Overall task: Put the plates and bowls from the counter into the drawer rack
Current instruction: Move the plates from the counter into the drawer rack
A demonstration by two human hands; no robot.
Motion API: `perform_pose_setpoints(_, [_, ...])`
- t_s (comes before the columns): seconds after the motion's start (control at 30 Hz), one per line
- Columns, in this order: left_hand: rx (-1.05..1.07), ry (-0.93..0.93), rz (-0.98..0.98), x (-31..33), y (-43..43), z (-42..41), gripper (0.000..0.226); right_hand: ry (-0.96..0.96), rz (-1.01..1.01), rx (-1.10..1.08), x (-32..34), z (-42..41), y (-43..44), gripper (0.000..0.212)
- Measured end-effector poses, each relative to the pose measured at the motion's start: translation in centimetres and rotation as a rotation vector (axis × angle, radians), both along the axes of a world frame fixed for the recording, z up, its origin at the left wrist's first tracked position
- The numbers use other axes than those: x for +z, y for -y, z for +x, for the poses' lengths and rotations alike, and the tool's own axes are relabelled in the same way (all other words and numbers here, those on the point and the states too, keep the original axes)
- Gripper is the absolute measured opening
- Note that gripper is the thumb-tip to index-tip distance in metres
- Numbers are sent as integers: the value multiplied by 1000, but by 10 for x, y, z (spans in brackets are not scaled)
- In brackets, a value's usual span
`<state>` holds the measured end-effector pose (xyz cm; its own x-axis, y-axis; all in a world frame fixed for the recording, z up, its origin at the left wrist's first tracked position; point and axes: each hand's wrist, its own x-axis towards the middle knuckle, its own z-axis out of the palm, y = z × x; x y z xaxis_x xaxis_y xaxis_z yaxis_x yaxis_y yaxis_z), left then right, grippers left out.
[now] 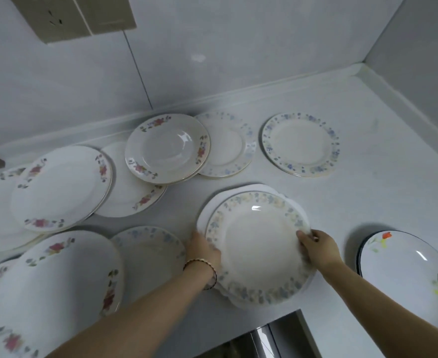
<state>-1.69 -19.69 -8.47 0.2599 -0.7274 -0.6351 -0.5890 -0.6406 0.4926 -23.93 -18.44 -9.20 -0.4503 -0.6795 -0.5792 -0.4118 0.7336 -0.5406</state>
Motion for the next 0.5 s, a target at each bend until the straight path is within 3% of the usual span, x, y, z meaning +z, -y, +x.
perform_pose_setpoints(0.27, [257, -338, -97, 37, -91, 26, 38, -41, -170, 124, 47, 3, -74, 31])
perform_pose_setpoints(0.37, [307, -333, -163, 46, -151, 42, 46, -45, -249, 204, 59, 18, -119, 32])
perform_pose_setpoints(0.5, [378, -273, -260, 57, -246, 72, 25, 2, -273, 323, 67, 48, -192, 37])
